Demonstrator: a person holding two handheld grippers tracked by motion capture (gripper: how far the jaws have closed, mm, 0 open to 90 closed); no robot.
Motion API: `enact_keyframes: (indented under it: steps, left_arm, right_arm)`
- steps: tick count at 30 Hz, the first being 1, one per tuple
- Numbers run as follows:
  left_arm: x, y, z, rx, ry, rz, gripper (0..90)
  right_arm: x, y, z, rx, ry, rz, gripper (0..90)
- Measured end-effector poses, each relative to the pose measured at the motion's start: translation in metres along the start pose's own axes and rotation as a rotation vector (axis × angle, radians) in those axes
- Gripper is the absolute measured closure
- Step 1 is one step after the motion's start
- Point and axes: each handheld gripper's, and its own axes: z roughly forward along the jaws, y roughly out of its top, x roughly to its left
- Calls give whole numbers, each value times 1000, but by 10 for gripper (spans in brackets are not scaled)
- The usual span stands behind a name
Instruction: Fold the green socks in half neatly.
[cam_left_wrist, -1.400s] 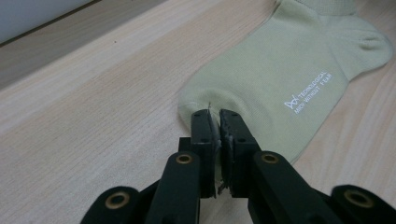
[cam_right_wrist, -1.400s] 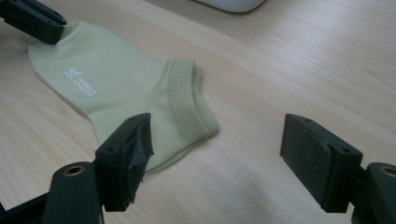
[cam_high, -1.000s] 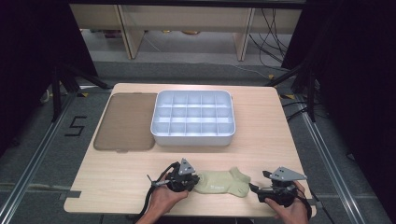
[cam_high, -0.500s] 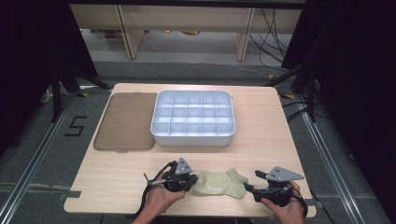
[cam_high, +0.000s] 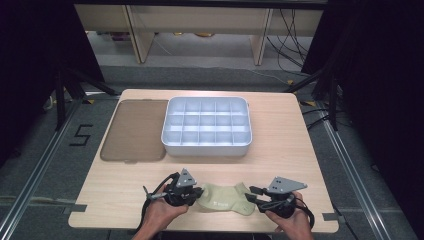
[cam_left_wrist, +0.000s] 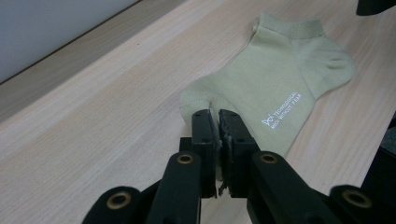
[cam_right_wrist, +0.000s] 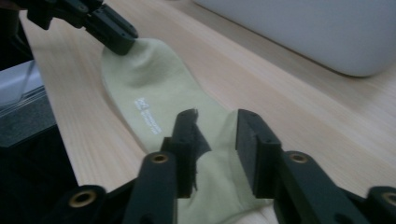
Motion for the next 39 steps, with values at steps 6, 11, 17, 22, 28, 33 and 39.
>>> enact_keyframes:
  steps: [6, 11, 17, 22, 28, 33, 39]
  left_arm:
    - [7, -5, -6, 12, 13, 3, 849]
    - [11, -9, -8, 15, 21, -13, 849]
    - [17, -11, -15, 13, 33, -12, 849]
    - [18, -13, -16, 16, 35, -26, 849]
    - [19, -13, -20, 19, 33, -3, 848]
    - [19, -13, -21, 18, 29, -8, 848]
    - [17, -9, -26, 9, 29, 9, 848]
  right_arm:
    - [10, 10, 17, 3, 50, -54, 822]
    - [16, 14, 29, 26, 87, -79, 861]
    - [26, 21, 48, 53, 128, -105, 873]
    - [32, 24, 58, 74, 145, -102, 874]
    - [39, 27, 72, 99, 170, -129, 873]
    - [44, 26, 78, 118, 177, -134, 874]
    - [50, 26, 86, 143, 198, -150, 873]
